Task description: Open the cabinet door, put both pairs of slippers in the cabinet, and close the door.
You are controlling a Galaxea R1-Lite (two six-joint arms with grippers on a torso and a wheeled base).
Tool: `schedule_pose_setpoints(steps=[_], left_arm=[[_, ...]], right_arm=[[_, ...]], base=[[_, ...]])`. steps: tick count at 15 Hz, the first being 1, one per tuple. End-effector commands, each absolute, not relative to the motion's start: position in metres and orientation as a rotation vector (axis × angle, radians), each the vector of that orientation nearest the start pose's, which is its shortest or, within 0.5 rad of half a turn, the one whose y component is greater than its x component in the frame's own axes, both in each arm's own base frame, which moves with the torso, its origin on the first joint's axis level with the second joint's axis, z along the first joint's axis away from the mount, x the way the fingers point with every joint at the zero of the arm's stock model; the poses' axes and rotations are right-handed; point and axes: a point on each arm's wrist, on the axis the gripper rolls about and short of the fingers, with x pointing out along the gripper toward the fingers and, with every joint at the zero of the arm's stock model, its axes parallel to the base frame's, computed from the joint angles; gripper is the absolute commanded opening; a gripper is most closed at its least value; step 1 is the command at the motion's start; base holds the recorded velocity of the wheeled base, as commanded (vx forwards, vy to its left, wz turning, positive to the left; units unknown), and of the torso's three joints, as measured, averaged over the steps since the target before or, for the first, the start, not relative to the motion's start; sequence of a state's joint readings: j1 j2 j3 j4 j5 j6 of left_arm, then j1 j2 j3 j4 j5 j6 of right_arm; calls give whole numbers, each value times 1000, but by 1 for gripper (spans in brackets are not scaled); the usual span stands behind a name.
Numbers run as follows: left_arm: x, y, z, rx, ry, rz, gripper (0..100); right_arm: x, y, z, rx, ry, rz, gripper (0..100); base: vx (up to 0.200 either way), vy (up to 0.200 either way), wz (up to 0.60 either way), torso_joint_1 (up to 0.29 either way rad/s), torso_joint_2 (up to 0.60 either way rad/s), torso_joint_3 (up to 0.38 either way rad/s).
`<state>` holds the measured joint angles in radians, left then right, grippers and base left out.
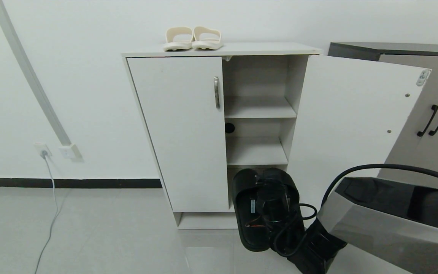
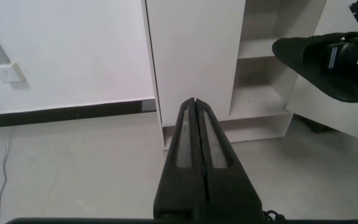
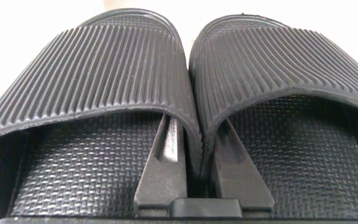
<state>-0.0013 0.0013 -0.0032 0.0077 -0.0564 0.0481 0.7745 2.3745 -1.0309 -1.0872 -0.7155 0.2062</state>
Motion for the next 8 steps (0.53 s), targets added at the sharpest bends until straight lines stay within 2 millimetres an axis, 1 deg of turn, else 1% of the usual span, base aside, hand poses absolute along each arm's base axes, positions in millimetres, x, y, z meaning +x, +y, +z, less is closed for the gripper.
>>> schedule_pose_setpoints(steps=[1,4,8], left_arm=[[-23,-1,76,47,6,-58,0],[-23,-1,76,47,6,-58,0],[-23,-1,76,47,6,-58,0]], right_arm=[[315,286,25,26,199,36,0],[315,287,17,14,211,33,0],[315,287,15,10,215,34,0]], base=[[0,0,0,0,0,0],[0,0,0,5,2,-123],[0,0,0,2,4,-187]])
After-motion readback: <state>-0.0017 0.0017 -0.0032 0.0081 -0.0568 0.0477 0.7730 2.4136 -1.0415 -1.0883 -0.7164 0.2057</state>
